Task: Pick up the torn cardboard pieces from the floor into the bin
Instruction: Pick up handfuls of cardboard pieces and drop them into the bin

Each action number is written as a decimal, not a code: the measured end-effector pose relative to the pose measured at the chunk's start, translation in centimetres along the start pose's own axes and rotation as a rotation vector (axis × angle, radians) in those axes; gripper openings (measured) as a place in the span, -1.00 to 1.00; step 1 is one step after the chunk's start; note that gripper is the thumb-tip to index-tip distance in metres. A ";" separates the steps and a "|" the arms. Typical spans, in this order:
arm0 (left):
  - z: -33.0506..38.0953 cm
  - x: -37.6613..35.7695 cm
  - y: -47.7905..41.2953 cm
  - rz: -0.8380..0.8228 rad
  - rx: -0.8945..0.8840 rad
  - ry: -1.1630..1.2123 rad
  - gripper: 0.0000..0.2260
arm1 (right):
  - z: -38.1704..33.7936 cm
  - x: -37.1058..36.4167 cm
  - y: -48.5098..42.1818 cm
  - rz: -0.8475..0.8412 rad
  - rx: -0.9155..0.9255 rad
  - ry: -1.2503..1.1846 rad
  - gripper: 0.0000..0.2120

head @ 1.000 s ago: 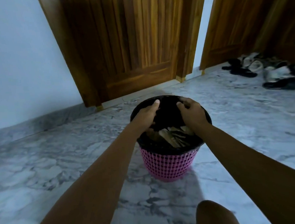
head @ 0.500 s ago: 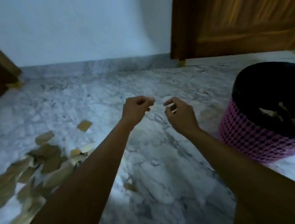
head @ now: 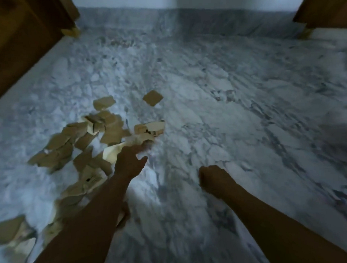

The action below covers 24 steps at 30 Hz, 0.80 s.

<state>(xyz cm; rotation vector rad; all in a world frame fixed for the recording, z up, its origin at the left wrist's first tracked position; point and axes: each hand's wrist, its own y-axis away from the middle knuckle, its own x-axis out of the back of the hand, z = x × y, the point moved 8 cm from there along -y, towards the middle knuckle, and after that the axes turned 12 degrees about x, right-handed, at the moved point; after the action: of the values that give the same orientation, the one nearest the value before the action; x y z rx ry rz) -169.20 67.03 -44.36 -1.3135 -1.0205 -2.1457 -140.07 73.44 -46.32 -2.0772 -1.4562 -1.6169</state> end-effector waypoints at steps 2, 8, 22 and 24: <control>-2.0 0.0 -2.0 0.053 0.041 -0.055 -0.39 | 0.7 0.0 -0.6 0.006 -0.042 -0.047 -0.83; -2.6 -0.6 -4.4 0.029 0.022 -0.203 -0.39 | 1.3 -0.3 -1.9 -0.199 -0.132 -0.016 -0.75; -3.7 5.7 -3.1 0.294 -0.122 0.249 -0.52 | -9.2 11.3 -15.5 0.131 0.007 -0.241 -0.87; -3.2 5.8 -2.9 0.225 -0.163 0.339 -0.43 | -9.6 10.8 -16.6 0.171 0.021 -0.273 -0.84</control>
<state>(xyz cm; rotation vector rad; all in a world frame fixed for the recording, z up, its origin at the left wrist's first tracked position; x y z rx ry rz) -175.71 66.58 -41.18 -1.0265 -0.5469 -2.2107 -159.29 82.70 -40.73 -2.4114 -1.3152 -1.2925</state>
